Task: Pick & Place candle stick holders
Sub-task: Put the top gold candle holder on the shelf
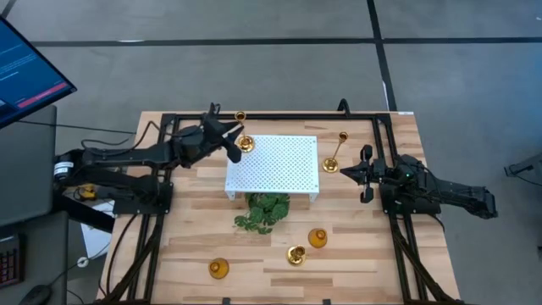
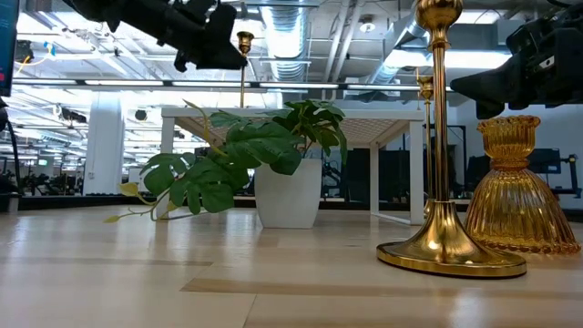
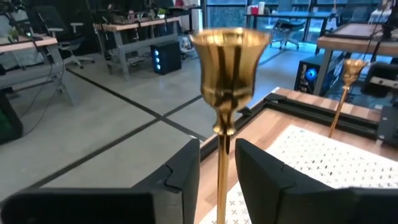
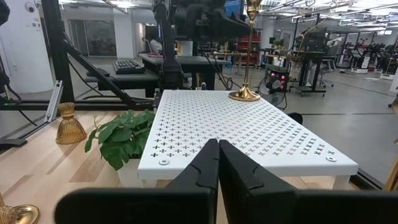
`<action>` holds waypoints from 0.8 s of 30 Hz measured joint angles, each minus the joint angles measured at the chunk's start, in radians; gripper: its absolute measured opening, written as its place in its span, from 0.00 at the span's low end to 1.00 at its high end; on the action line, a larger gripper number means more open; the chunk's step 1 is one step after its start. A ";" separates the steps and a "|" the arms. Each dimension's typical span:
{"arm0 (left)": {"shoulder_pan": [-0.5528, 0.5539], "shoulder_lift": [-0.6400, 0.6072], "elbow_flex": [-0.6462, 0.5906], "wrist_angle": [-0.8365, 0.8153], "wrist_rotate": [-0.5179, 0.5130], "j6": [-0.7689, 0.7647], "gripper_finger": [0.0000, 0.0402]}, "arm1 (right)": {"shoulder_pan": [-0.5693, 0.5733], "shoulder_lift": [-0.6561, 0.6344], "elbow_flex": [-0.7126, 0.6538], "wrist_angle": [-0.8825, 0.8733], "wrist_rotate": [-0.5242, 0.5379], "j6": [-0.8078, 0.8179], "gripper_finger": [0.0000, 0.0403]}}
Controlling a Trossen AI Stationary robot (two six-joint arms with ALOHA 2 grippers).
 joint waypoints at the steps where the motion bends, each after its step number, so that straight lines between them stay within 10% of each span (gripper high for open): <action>1: -0.004 -0.012 0.000 -0.008 0.000 0.011 0.26 | 0.000 0.000 0.000 0.000 0.000 0.000 0.00; 15: -0.154 -0.154 -0.001 -0.184 0.014 0.047 0.25 | 0.001 0.000 0.000 0.000 0.000 0.002 0.00; 24: -0.275 -0.161 -0.031 -0.276 0.336 0.068 0.12 | 0.001 0.000 0.000 0.003 0.000 0.002 0.00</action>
